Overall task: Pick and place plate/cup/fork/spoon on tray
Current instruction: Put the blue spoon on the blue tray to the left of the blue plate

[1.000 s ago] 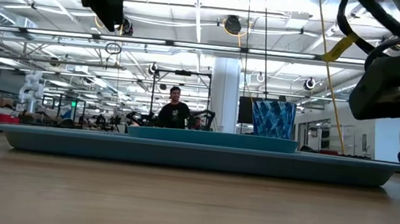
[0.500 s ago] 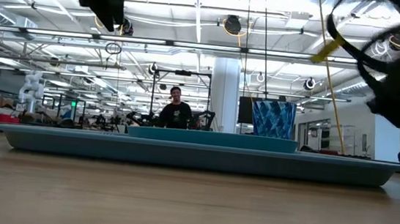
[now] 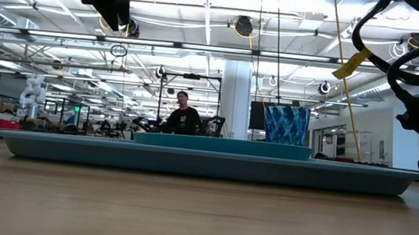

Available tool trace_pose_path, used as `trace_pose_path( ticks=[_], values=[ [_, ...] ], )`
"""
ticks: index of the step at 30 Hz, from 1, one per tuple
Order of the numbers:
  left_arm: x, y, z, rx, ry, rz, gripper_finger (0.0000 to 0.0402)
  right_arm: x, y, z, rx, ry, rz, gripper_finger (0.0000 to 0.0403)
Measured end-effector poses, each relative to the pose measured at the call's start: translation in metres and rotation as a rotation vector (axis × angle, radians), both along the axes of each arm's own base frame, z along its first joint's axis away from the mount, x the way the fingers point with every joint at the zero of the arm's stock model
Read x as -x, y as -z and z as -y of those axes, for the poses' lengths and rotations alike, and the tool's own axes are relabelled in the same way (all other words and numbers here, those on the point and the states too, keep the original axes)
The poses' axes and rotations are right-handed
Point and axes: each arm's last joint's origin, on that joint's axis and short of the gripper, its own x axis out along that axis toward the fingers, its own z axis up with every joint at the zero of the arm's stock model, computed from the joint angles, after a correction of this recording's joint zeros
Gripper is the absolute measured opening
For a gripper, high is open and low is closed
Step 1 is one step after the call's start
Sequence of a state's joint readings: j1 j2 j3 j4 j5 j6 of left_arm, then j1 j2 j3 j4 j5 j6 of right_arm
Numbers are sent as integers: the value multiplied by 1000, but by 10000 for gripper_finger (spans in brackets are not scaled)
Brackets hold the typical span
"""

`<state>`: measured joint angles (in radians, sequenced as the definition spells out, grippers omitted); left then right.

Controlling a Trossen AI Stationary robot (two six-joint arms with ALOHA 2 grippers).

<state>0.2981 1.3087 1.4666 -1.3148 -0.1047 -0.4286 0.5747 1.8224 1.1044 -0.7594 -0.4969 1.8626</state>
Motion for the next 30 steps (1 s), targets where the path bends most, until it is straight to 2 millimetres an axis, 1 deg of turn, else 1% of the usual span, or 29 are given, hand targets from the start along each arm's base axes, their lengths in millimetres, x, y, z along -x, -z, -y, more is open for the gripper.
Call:
trace_pose_path(
  ticks=[5,11,21,30],
  values=[
    [0,0,1,-2,5,0,216,-2,0,-1,18,86,-11,128],
    [-1,0,1,-6,12,5,216,-3,0,-2,14,130,-19,128],
    [-1,0,1,-9,19,3,216,-2,-15,1,57,219,31,128],
    [-1,0,1,-8,19,3,216,-4,-17,1,60,274,23,128]
  ],
)
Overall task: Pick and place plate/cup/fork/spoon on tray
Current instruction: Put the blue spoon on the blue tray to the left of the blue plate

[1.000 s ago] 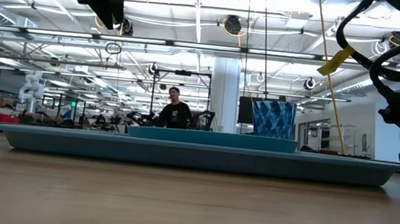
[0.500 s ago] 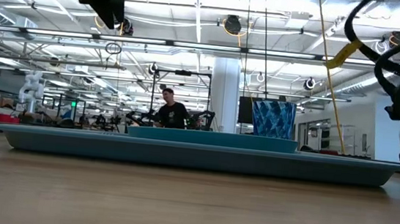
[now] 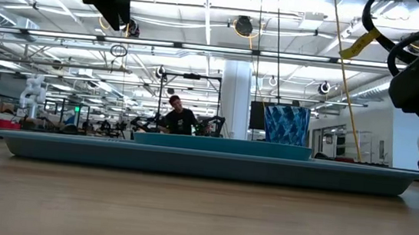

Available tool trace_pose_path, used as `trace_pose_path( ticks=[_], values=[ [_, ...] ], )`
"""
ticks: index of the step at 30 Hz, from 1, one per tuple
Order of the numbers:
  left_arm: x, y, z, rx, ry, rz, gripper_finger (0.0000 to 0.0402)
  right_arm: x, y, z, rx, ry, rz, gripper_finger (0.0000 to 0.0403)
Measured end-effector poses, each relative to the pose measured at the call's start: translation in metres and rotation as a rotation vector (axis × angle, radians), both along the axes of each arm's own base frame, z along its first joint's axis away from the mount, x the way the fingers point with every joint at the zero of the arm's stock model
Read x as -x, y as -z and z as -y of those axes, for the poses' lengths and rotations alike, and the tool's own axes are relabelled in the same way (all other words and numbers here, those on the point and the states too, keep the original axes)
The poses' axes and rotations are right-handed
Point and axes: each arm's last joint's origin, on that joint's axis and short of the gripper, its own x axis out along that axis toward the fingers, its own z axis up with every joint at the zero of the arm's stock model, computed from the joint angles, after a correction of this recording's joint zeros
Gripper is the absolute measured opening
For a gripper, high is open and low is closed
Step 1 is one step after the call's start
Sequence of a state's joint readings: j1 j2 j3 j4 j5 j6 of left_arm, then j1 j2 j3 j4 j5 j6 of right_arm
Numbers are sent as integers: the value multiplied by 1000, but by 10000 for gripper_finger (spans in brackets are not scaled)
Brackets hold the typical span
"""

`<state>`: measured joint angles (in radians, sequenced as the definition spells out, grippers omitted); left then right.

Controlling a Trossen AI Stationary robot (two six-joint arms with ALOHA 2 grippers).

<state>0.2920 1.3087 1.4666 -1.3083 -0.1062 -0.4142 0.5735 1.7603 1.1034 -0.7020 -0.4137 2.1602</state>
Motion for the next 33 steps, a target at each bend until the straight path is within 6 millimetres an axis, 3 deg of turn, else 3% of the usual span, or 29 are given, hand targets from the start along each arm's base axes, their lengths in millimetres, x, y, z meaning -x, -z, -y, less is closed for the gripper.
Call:
trace_pose_path(
  ticks=[27,33],
  values=[
    [0,0,0,3,-2,0,216,1,3,2,146,148,20,128],
    [0,0,0,5,-4,1,216,2,10,3,129,160,30,107]
  ],
)
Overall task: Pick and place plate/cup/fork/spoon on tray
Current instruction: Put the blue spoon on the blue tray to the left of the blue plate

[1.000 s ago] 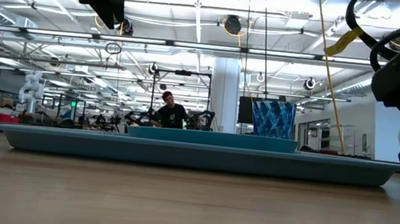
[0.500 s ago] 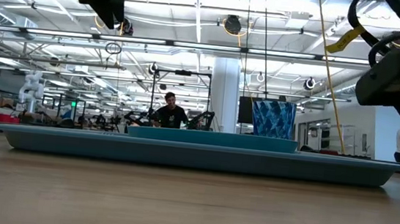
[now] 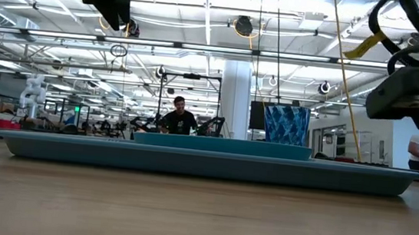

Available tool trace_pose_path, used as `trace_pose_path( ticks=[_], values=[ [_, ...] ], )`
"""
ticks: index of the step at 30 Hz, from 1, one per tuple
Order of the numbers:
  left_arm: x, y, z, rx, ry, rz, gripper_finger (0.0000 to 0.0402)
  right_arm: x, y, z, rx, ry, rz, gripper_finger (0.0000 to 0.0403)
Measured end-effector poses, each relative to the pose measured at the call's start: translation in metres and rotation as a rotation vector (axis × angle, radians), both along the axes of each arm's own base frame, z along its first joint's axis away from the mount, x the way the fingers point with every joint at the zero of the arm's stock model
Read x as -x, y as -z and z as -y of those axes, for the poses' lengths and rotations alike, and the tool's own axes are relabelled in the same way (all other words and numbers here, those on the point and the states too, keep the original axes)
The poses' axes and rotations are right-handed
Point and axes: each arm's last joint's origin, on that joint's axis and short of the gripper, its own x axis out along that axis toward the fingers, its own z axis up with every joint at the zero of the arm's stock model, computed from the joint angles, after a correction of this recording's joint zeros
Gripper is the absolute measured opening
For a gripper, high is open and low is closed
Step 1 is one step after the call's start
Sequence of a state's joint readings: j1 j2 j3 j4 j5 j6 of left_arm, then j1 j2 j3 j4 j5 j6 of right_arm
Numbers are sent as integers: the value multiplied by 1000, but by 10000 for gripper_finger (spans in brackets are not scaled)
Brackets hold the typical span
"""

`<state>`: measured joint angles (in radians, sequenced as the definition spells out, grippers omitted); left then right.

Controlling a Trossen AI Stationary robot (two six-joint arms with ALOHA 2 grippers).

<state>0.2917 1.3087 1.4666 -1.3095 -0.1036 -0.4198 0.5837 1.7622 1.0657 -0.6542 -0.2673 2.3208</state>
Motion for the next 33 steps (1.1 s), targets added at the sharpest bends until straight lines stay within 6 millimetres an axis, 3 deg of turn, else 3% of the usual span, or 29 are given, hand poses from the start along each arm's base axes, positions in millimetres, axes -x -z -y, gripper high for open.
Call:
trace_pose_path(
  ticks=[17,22,27,33],
  values=[
    [0,0,0,2,-5,-3,216,5,8,-1,-73,-63,9,9],
    [0,0,0,1,-5,-2,216,5,7,-2,-101,-108,11,4],
    [0,0,0,-1,-5,2,216,7,-1,-2,-132,-119,27,2],
    [0,0,0,-1,-5,2,216,11,-27,2,-144,-120,132,1]
  ],
)
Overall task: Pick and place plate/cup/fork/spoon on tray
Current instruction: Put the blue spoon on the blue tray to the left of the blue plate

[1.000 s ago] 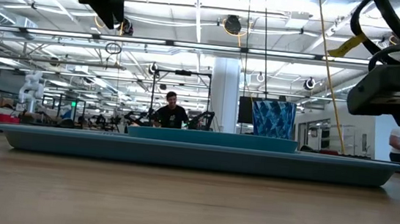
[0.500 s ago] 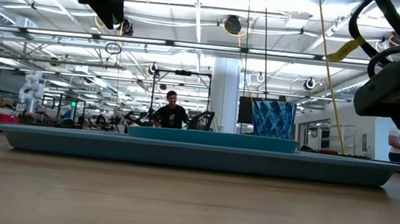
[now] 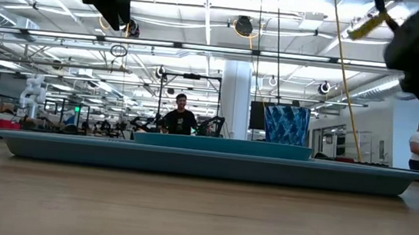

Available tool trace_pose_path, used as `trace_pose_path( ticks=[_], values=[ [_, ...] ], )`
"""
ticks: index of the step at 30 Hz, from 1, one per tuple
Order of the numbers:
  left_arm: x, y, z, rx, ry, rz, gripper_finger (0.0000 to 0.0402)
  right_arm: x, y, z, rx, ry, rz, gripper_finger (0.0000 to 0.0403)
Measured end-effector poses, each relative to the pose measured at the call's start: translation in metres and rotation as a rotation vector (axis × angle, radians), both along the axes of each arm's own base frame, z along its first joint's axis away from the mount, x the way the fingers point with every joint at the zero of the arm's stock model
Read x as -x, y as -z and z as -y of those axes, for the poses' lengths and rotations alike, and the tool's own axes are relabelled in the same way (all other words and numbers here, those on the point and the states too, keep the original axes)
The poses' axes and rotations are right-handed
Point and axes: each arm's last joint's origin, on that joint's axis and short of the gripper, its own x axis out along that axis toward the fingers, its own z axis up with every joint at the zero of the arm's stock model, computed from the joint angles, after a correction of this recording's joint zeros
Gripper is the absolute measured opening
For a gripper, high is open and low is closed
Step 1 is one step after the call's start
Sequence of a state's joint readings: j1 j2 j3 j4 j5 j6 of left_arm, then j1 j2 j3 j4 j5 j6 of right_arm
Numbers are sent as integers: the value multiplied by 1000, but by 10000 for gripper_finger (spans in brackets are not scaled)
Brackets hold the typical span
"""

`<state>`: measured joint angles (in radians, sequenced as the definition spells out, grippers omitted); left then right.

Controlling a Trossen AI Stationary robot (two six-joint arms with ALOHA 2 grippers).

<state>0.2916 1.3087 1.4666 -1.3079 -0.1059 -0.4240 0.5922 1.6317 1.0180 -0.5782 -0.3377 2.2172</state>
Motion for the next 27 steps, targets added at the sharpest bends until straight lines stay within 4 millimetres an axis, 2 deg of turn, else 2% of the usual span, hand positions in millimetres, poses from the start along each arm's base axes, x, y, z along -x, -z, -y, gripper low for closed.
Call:
trace_pose_path(
  ticks=[6,9,16,22,27],
  values=[
    [1,1,0,5,0,-17,216,1,-27,6,56,78,171,1],
    [4,2,1,13,1,-44,216,-5,-40,9,115,133,274,1],
    [8,3,2,18,23,-93,216,-34,-71,27,258,203,493,0],
    [14,2,4,17,39,-113,216,-66,-111,57,408,205,678,0],
    [33,-8,10,6,55,-99,216,-98,-139,87,521,181,805,0]
  ],
)
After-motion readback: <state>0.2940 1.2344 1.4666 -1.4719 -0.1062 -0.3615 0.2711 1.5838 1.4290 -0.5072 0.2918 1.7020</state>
